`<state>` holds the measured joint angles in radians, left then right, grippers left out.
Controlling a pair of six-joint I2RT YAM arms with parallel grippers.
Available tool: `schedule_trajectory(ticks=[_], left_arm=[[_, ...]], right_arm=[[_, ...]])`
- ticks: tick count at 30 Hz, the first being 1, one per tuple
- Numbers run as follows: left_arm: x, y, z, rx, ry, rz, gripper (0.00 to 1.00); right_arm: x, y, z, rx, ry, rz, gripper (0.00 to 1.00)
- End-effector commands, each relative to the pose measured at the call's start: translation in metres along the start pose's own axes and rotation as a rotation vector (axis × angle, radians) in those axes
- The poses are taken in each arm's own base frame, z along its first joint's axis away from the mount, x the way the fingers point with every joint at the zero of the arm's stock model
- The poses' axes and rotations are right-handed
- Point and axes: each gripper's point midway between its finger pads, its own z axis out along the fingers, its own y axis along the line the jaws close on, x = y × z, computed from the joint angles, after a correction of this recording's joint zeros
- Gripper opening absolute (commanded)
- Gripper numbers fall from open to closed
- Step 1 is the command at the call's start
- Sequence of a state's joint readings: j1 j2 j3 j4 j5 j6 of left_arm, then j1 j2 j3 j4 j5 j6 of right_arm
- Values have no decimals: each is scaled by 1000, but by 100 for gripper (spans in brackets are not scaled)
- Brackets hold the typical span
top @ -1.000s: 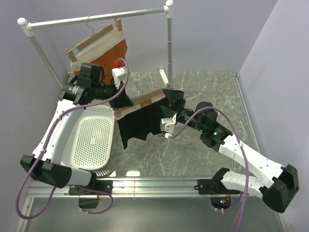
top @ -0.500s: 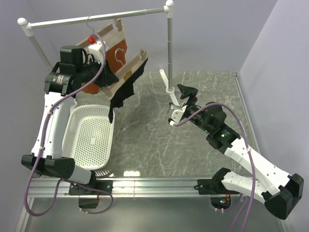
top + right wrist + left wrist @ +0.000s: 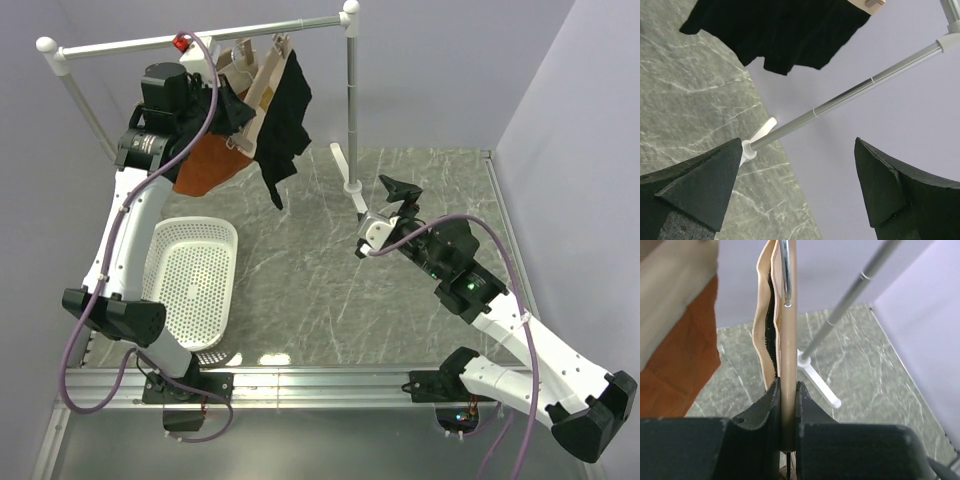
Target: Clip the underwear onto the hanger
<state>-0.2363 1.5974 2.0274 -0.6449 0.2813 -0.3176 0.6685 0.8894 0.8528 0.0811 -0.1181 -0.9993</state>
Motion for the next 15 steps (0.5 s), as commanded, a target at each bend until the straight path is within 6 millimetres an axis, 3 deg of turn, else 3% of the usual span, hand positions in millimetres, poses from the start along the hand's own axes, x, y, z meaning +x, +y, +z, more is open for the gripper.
schedule_trajectory(ticks=[1, 9, 15], left_arm=[[-57, -10, -9, -7, -198, 0, 0], [-81, -27, -8, 51, -264, 13, 0], [-78, -25, 1, 26, -261, 24, 0]], right_arm=[[-9, -20, -7, 65, -17, 24, 100], [-6, -14, -8, 59, -22, 15, 100], [-6, -11, -11, 52, -22, 3, 100]])
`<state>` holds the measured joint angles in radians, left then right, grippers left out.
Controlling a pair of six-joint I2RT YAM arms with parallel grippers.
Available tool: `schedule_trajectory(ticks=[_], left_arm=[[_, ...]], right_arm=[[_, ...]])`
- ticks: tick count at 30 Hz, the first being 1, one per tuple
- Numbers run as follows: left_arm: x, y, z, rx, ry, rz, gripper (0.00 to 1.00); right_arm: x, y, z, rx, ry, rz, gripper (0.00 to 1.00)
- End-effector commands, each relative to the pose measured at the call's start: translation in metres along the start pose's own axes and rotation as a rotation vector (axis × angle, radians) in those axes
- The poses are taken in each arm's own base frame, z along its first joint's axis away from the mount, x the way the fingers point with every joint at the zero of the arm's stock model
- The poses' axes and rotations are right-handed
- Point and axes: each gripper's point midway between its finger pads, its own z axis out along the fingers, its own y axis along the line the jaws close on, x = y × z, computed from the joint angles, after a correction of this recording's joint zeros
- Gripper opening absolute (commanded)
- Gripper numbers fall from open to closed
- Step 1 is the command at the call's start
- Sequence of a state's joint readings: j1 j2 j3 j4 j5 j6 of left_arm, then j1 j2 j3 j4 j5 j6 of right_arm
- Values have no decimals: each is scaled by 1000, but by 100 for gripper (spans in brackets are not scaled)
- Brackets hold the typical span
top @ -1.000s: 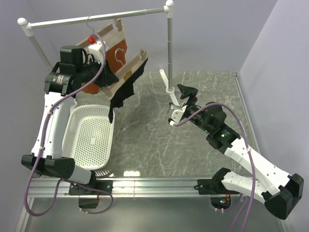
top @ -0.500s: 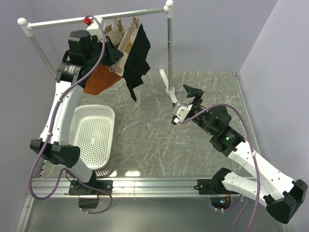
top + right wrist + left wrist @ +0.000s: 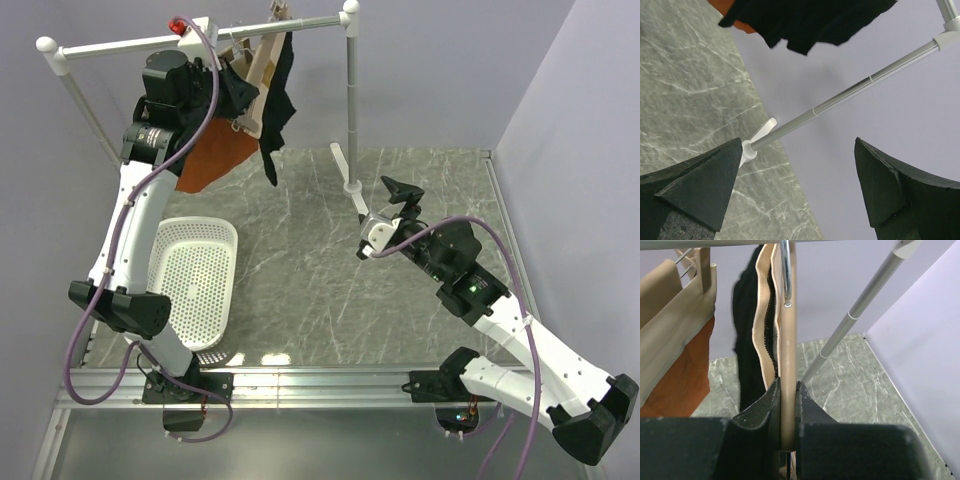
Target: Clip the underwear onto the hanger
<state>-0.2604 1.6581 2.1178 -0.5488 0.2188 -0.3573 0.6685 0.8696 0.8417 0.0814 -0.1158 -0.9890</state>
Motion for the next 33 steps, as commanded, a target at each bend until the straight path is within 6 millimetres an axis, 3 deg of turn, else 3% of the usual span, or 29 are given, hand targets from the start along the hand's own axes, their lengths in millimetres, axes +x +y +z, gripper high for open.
schedule_trajectory(ticks=[1, 9, 17, 19, 20, 23, 28, 31, 33], left_arm=[[-44, -16, -7, 29, -138, 29, 0], [-30, -1, 20, 3, -117, 48, 0], [-15, 5, 31, 0, -78, 38, 0], [-7, 6, 33, 2, -56, 36, 6], [-6, 7, 32, 2, -52, 38, 16], [-2, 7, 31, 3, -45, 50, 30], [-22, 2, 19, -4, -84, 96, 41], [-31, 1, 8, -12, -118, 121, 54], [-44, -6, -5, -5, -169, 142, 70]], right_arm=[[-6, -11, -7, 44, -23, -8, 100], [-3, -6, -8, 39, -25, -10, 100], [-2, -5, -11, 39, -19, -12, 100], [-1, -5, -11, 40, -18, -14, 100], [-1, -5, -11, 41, -17, -12, 100], [-1, -6, -12, 40, -9, -1, 100], [2, -6, -14, 42, 8, 11, 100], [1, -9, -16, 46, 16, 22, 100], [1, -10, -18, 46, 22, 27, 100]])
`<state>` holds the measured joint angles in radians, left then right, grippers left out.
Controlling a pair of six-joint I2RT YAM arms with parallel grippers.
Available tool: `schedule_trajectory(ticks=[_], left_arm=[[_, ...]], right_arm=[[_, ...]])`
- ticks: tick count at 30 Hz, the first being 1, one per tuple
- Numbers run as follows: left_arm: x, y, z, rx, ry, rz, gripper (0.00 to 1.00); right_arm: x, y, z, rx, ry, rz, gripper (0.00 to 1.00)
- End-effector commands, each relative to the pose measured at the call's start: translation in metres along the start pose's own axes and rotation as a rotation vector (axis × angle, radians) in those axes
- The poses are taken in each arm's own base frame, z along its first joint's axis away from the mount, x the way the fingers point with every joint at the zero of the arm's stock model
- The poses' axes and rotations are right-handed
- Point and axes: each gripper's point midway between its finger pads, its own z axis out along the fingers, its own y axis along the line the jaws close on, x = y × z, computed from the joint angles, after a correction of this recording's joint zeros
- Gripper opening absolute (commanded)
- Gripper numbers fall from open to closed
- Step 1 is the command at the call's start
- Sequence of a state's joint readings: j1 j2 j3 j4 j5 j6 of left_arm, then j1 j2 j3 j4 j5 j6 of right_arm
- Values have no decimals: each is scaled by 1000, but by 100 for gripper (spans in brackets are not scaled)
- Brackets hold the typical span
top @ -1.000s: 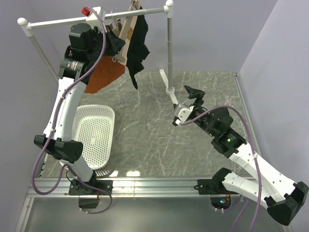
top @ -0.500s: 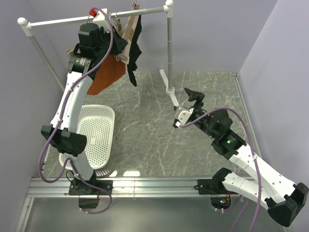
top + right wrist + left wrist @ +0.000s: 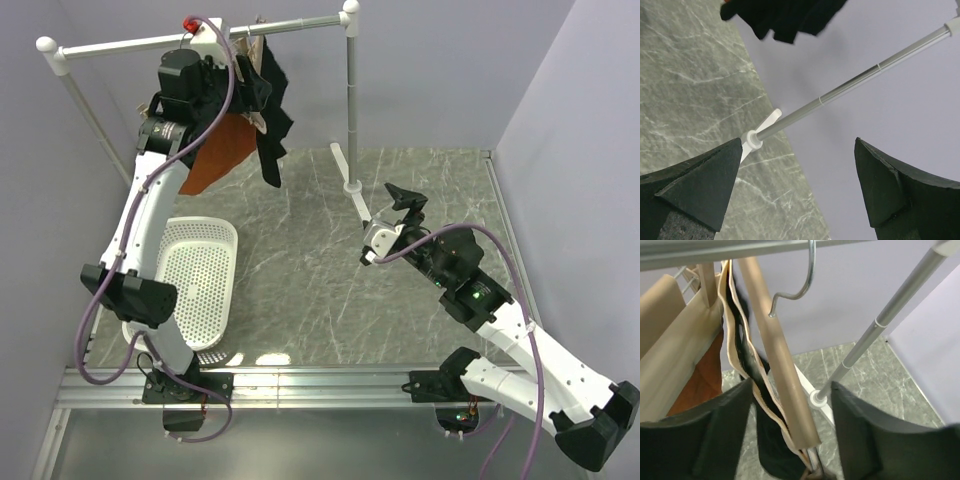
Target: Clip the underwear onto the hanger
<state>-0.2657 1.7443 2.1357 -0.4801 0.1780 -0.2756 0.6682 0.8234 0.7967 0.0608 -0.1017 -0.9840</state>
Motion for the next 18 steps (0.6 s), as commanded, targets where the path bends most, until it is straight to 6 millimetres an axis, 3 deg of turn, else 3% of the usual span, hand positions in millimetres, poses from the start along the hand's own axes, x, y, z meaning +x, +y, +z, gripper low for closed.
schedule_trajectory(ticks=[1, 12, 17, 18], left_arm=[[-53, -19, -41, 25, -160, 59, 74], [-87, -48, -100, 108, -276, 99, 99], [-81, -54, -132, 119, -254, 142, 99], [-73, -52, -133, 117, -234, 158, 99]], right_arm=[[-9, -22, -9, 58, -5, 25, 100], [-12, -33, -15, 85, 13, 62, 100], [-10, -42, -20, 129, 34, 108, 100], [-9, -43, -22, 128, 44, 139, 100]])
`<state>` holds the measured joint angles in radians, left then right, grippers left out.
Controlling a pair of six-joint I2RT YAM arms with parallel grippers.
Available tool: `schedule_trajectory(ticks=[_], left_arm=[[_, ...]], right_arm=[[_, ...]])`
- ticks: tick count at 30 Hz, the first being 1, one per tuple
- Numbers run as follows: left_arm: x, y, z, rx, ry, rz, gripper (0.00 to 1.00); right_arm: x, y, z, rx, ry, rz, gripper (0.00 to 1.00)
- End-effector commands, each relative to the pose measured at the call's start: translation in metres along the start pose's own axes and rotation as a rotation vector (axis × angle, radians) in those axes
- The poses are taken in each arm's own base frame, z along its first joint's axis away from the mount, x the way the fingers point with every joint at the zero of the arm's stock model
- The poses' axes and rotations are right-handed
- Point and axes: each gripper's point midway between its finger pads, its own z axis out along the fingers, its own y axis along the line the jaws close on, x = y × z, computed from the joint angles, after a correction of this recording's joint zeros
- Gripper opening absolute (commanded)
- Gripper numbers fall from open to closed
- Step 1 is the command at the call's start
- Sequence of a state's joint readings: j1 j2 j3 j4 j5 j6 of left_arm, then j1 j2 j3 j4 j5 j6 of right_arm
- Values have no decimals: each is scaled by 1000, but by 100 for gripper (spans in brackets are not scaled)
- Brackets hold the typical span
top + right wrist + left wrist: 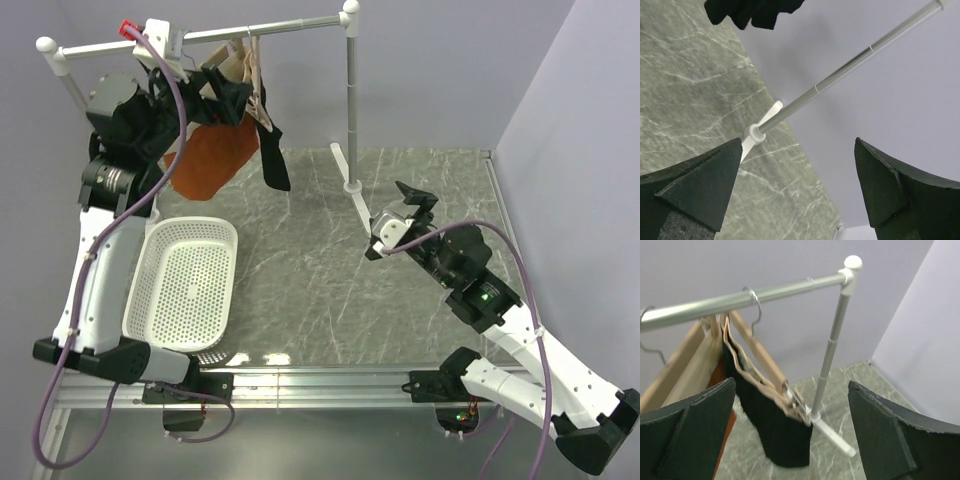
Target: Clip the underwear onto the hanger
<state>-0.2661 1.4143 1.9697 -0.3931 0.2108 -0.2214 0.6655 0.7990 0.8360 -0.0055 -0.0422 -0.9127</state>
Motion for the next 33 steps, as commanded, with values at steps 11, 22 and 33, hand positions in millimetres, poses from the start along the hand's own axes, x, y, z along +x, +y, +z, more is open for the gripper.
schedule_trajectory(ticks=[11, 22, 33], left_arm=[[101, 14, -85, -56, 335, 69, 99], [235, 36, -136, -81, 686, 35, 99], [276, 55, -155, -145, 694, 96, 99]], right_arm=[[42, -44, -18, 116, 263, 513, 100], [111, 6, -44, 85, 496, 1062, 100], [139, 35, -79, 153, 517, 1103, 100]])
